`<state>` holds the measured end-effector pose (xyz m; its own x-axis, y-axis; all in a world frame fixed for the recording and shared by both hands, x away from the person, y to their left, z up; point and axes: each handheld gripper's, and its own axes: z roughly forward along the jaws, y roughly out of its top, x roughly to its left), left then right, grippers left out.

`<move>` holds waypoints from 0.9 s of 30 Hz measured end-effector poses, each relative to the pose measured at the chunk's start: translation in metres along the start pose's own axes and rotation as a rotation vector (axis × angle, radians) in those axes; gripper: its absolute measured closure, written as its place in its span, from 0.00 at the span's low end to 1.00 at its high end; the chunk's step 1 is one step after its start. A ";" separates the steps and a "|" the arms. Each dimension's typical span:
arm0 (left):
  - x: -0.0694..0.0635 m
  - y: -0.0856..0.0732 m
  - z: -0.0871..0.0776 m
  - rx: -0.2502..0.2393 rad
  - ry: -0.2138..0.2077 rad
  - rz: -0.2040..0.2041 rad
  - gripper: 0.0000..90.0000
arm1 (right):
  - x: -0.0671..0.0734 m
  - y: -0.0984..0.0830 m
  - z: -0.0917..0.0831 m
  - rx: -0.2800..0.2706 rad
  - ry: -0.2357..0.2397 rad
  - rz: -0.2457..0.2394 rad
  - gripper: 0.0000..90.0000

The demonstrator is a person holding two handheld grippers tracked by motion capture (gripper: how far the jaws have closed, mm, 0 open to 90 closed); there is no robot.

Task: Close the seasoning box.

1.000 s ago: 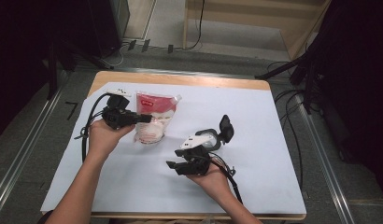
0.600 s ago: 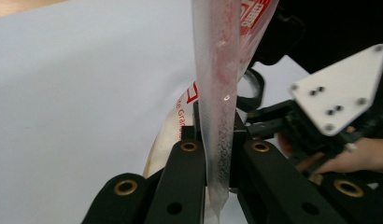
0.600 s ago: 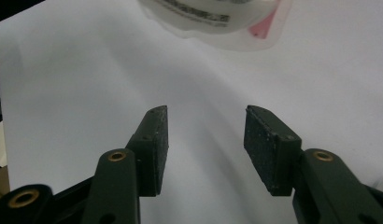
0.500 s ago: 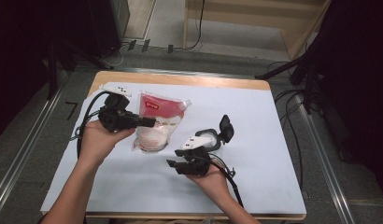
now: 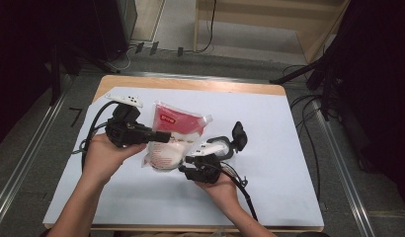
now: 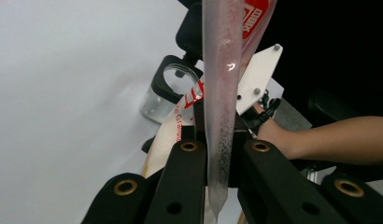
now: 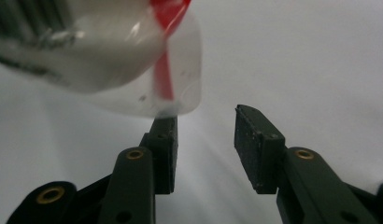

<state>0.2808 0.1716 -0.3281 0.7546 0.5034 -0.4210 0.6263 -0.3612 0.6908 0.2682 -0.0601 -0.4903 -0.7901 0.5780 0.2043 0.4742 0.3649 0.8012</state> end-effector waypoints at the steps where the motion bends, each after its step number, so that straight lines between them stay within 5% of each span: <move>1: 0.000 0.000 0.000 -0.001 -0.002 -0.001 1.00 | 0.000 0.000 0.000 -0.011 0.001 0.007 0.68; 7: 0.002 -0.003 0.004 0.003 -0.011 -0.036 1.00 | 0.007 -0.004 0.005 -0.026 0.024 0.004 0.68; 14: 0.004 -0.003 0.002 -0.007 -0.065 -0.077 1.00 | 0.010 -0.007 0.006 -0.057 -0.024 -0.020 0.68; 19: 0.007 -0.004 0.004 -0.004 -0.031 -0.083 1.00 | 0.014 -0.008 0.005 -0.079 -0.009 -0.036 0.68; 27: 0.005 -0.004 0.012 -0.003 -0.001 -0.081 0.99 | 0.030 -0.005 0.003 -0.069 -0.011 -0.171 0.65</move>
<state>0.2848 0.1658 -0.3399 0.7015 0.5299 -0.4766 0.6850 -0.3165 0.6563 0.2428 -0.0422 -0.4903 -0.8526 0.5196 0.0558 0.3049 0.4078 0.8607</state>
